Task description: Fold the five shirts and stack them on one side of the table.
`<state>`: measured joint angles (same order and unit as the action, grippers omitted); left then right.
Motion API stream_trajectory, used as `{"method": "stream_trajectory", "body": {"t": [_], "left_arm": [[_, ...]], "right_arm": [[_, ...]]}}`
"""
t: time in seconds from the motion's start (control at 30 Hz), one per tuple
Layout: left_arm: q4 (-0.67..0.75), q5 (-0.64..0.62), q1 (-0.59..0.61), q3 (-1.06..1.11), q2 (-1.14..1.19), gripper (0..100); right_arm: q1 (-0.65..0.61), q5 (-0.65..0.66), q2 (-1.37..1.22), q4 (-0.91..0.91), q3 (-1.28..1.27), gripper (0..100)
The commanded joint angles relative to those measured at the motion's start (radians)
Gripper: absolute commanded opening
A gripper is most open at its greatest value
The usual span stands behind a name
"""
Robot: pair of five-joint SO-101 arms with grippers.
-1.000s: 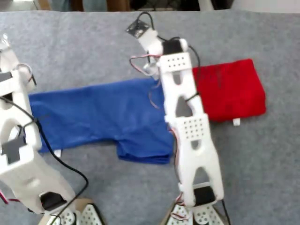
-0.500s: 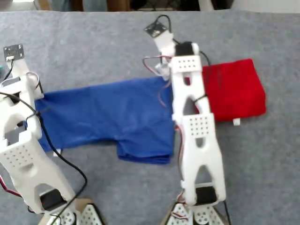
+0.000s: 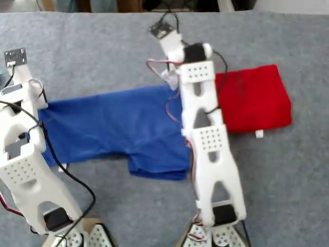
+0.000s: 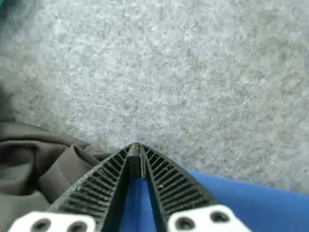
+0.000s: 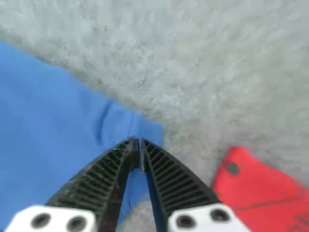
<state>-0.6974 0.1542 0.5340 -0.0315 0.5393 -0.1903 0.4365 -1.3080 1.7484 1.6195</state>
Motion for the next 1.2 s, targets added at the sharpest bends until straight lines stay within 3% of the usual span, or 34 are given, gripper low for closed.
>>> {"method": "stream_trajectory", "body": {"t": [0.0, 0.5, 1.17], "left_arm": [[-0.014, 0.003, 0.005, -0.044, -0.002, 3], [-0.017, 0.003, 0.007, -0.054, 0.003, 3], [-0.117, -0.003, 0.039, -0.133, -0.002, 3]], "right_arm": [[0.021, -0.009, -0.064, -0.052, 0.053, 1.5], [0.118, -0.003, -0.096, -0.138, 0.056, 1.5], [0.037, 0.098, 0.39, 0.021, 0.018, 1.4]]}}
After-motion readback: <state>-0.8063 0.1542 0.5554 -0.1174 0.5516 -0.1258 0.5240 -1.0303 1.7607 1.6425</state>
